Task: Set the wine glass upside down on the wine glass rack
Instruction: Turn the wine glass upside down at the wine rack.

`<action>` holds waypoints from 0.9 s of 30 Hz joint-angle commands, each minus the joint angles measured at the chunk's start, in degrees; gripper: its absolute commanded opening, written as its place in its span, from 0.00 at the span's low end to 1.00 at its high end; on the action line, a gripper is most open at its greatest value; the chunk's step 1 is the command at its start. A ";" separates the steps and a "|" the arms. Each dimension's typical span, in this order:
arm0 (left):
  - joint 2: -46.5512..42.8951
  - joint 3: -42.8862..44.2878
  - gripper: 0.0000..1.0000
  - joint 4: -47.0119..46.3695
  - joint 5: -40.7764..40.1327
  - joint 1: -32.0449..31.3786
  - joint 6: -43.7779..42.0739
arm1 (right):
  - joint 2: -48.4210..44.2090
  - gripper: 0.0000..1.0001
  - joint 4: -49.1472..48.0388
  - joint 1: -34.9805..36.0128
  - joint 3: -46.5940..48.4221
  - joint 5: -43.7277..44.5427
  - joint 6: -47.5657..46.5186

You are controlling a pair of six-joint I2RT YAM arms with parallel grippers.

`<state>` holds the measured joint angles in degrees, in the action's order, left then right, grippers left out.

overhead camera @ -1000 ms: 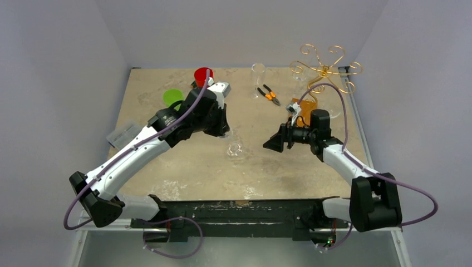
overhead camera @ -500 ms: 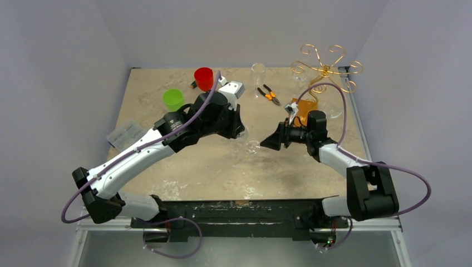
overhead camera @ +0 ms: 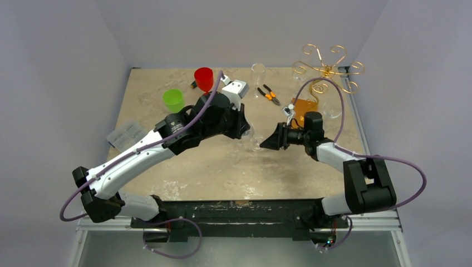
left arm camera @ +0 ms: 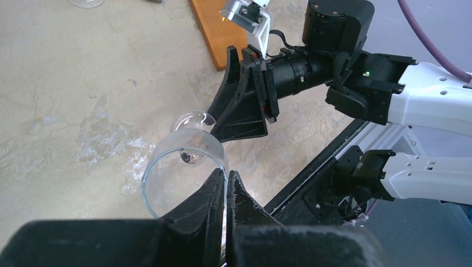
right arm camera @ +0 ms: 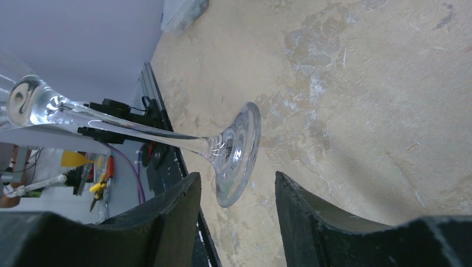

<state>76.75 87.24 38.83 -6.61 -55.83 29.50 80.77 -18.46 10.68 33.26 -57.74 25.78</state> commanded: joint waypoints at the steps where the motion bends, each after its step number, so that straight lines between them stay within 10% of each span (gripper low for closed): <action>1: -0.79 3.13 0.00 -6.25 -1.34 -0.80 0.08 | 1.27 0.47 2.62 -0.14 -0.25 -0.88 5.17; 19: -3.71 -1.25 0.00 -8.99 0.29 -1.47 1.73 | 0.20 0.00 -1.22 -0.05 -0.68 -3.73 7.52; 27: -9.85 -7.84 0.18 -10.67 -0.21 -1.47 2.96 | -0.79 0.00 -1.05 0.15 -0.95 -4.29 7.13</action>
<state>71.00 80.95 35.29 -6.70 -56.82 30.85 81.54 -19.51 10.50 33.21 -61.08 32.77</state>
